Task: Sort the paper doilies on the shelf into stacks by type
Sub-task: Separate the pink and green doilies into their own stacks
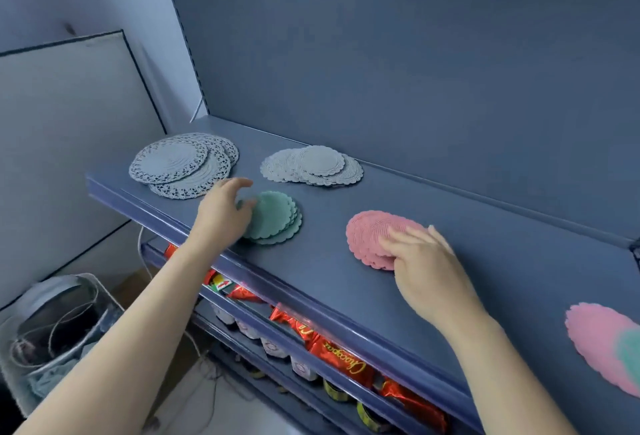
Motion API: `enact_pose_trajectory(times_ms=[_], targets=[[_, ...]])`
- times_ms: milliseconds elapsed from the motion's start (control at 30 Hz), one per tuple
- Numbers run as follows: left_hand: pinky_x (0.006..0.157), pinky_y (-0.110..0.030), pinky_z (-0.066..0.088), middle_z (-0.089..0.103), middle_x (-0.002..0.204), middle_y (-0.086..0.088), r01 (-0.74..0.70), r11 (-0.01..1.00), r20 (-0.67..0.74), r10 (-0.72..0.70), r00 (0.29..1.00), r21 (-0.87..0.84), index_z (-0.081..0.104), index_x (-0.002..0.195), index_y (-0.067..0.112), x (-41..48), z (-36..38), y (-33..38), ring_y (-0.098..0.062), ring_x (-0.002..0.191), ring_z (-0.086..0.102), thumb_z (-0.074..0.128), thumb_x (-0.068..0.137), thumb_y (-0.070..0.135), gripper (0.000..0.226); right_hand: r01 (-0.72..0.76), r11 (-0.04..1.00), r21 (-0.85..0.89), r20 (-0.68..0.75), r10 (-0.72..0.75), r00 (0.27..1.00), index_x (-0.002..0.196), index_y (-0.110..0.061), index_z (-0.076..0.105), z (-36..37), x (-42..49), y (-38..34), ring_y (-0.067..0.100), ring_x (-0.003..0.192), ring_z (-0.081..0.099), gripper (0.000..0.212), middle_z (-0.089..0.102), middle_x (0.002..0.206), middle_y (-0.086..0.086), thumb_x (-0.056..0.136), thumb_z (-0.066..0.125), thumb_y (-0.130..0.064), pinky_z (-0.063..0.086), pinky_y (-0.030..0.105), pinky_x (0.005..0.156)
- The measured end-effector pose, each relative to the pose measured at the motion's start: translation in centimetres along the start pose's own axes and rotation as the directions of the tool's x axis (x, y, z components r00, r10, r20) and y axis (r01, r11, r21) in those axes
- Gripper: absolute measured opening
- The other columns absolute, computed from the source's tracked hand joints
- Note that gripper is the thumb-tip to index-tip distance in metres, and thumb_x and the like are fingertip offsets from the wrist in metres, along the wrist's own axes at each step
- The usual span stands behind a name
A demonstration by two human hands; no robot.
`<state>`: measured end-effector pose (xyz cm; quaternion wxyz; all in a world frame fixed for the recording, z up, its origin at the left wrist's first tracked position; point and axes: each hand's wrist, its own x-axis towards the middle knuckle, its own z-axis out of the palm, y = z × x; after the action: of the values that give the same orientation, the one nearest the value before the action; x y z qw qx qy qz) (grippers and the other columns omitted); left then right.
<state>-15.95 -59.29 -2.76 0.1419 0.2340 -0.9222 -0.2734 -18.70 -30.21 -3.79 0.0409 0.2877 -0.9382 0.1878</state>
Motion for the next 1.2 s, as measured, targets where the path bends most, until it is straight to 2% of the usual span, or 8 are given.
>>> enact_pose_trajectory(times_ms=[67, 200, 367, 467, 700, 833, 933, 1200], targets=[[0.103, -0.042, 0.038, 0.05, 0.138, -0.005, -0.116, 0.985, 0.051, 0.111, 0.993, 0.126, 0.059, 0.125, 0.016, 0.8, 0.1, 0.0, -0.029, 0.121, 0.049, 0.056, 0.093, 0.032, 0.036, -0.096, 0.995, 0.024, 0.049, 0.095, 0.994, 0.14, -0.026, 0.045, 0.1, -0.7, -0.9, 0.011, 0.142, 0.025, 0.046, 0.037, 0.151, -0.008, 0.096, 0.036, -0.017, 0.007, 0.025, 0.117], [0.096, -0.043, 0.039, 0.057, 0.131, -0.006, -0.377, 0.904, 0.095, 0.365, 0.926, 0.201, 0.065, 0.117, 0.015, 1.6, 0.3, 1.5, -0.034, 0.115, 0.052, 0.06, 0.09, 0.033, 0.033, -0.255, 0.966, 0.028, -0.036, 0.256, 0.966, 0.145, -0.024, 0.038, 0.0, -1.6, -2.9, 0.009, 0.142, 0.023, 0.05, 0.032, 0.153, -0.007, 0.095, 0.041, -0.028, 0.015, 0.023, 0.114], [0.094, -0.042, 0.04, 0.058, 0.128, -0.006, -0.64, 0.759, 0.204, 0.612, 0.764, 0.123, 0.061, 0.122, 0.013, 0.4, 1.7, 5.7, -0.034, 0.115, 0.051, 0.062, 0.088, 0.037, 0.042, -0.418, 0.909, 0.001, -0.128, 0.414, 0.901, 0.14, -0.024, 0.044, -1.1, -4.3, -3.8, 0.01, 0.129, 0.04, 0.044, 0.05, 0.14, -0.009, 0.097, 0.043, -0.033, 0.033, 0.023, 0.102], [0.098, -0.036, 0.039, 0.056, 0.131, 0.001, -0.757, 0.649, 0.309, 0.707, 0.637, 0.075, 0.054, 0.13, 0.019, -2.1, 3.4, 9.1, -0.026, 0.12, 0.048, 0.056, 0.09, 0.045, 0.048, -0.498, 0.865, -0.056, -0.172, 0.483, 0.859, 0.14, -0.027, 0.043, -3.0, -7.1, -3.5, 0.011, 0.129, 0.039, 0.045, 0.048, 0.14, -0.012, 0.097, 0.043, -0.038, 0.034, 0.025, 0.102], [0.099, -0.032, 0.035, 0.052, 0.134, 0.007, -0.914, 0.404, 0.338, 0.866, 0.369, -0.037, 0.046, 0.136, 0.024, -12.7, 7.6, 18.1, -0.021, 0.123, 0.044, 0.046, 0.091, 0.055, 0.055, -0.627, 0.775, -0.084, -0.282, 0.585, 0.761, 0.137, -0.027, 0.046, -8.2, -17.0, 0.3, 0.014, 0.125, 0.045, 0.042, 0.053, 0.136, -0.009, 0.096, 0.046, -0.036, 0.039, 0.028, 0.097], [0.098, -0.031, 0.034, 0.054, 0.133, 0.007, -0.938, 0.338, 0.333, 0.896, 0.294, -0.08, 0.046, 0.135, 0.024, -19.7, 11.5, 23.0, -0.021, 0.122, 0.045, 0.046, 0.09, 0.055, 0.054, -0.643, 0.754, -0.13, -0.35, 0.572, 0.742, 0.137, -0.023, 0.048, -10.2, -23.9, 4.6, 0.015, 0.128, 0.044, 0.044, 0.053, 0.136, -0.008, 0.095, 0.049, -0.034, 0.035, 0.029, 0.102], [0.099, -0.03, 0.036, 0.054, 0.133, 0.008, -0.919, 0.377, 0.354, 0.881, 0.315, -0.119, 0.046, 0.135, 0.027, -24.5, 14.7, 26.5, -0.019, 0.123, 0.045, 0.048, 0.091, 0.052, 0.051, -0.634, 0.755, -0.166, -0.392, 0.54, 0.745, 0.134, -0.019, 0.052, -11.9, -28.6, 8.4, 0.018, 0.125, 0.047, 0.043, 0.056, 0.134, -0.007, 0.093, 0.053, -0.03, 0.036, 0.031, 0.101], [0.088, -0.034, 0.043, 0.059, 0.123, 0.001, -0.808, 0.582, 0.363, 0.775, 0.517, -0.092, 0.05, 0.13, 0.017, -29.4, 20.6, 33.2, -0.026, 0.112, 0.053, 0.045, 0.096, 0.038, 0.041, -0.558, 0.821, -0.118, -0.248, 0.52, 0.818, 0.136, -0.021, 0.048, -15.6, -32.1, 17.6, 0.018, 0.122, 0.049, 0.042, 0.057, 0.132, -0.005, 0.095, 0.05, -0.031, 0.04, 0.029, 0.099]])
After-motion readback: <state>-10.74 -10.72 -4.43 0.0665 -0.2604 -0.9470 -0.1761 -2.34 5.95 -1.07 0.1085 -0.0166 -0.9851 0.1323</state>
